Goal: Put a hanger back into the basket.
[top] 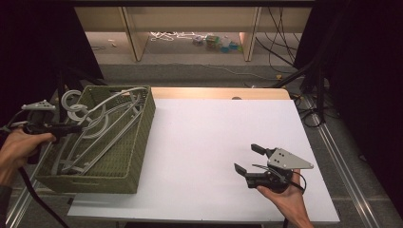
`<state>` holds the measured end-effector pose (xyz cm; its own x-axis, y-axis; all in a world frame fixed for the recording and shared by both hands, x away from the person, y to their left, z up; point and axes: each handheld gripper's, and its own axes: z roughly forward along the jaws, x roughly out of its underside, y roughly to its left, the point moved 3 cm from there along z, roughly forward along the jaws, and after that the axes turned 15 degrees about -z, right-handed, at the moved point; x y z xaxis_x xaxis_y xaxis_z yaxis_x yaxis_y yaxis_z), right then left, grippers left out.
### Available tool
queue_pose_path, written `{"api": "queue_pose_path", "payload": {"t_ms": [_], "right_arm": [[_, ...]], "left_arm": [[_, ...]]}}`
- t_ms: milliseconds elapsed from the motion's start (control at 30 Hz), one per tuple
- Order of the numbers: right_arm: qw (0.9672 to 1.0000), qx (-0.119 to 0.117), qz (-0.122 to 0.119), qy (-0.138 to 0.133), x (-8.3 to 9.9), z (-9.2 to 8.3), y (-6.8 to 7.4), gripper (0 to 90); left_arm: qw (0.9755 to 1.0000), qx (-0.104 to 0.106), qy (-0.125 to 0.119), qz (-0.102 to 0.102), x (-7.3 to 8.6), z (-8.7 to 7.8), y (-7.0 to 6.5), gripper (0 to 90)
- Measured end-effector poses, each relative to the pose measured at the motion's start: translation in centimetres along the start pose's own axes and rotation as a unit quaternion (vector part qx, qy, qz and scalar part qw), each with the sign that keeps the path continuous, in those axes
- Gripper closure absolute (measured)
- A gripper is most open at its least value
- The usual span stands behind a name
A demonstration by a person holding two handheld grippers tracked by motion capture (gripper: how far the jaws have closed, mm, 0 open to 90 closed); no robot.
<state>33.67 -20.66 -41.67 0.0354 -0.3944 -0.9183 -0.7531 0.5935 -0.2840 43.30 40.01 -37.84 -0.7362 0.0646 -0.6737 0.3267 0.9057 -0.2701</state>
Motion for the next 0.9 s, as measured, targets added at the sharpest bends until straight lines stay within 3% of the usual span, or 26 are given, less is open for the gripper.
{"api": "queue_pose_path", "payload": {"t_ms": [67, 433, 633, 700, 800, 900], "right_arm": [[1.0, -0.002, 0.0, -0.004, 0.0, 0.1, 0.0, 16.0], [1.0, 0.002, -0.001, 0.0, 0.0, 0.0, 0.0, 16.1], [1.0, -0.002, -0.001, 0.002, 0.0, 0.0, 0.0, 16.1], [1.0, -0.002, -0.002, 0.001, 0.0, 0.0, 0.0, 16.1], [1.0, -0.003, -0.002, -0.005, 0.0, 0.0, 0.0, 16.1], [1.0, -0.002, -0.001, -0.005, 0.0, 0.0, 0.0, 16.1]], "left_arm": [[0.9998, -0.009, 0.01, 0.016, 0.2, 0.2, 0.4, 79.9], [0.9988, -0.011, 0.046, -0.011, 0.7, 2.5, 0.4, 79.7], [0.9984, -0.016, 0.046, -0.029, 0.9, 3.2, 0.8, 79.4], [0.998, -0.026, 0.046, -0.035, 1.0, 3.3, 0.7, 78.5], [0.9975, -0.048, 0.044, -0.027, 1.2, 3.6, 0.9, 76.2], [0.9957, -0.065, 0.047, -0.048, 1.5, 4.2, 1.2, 72.9]]}}
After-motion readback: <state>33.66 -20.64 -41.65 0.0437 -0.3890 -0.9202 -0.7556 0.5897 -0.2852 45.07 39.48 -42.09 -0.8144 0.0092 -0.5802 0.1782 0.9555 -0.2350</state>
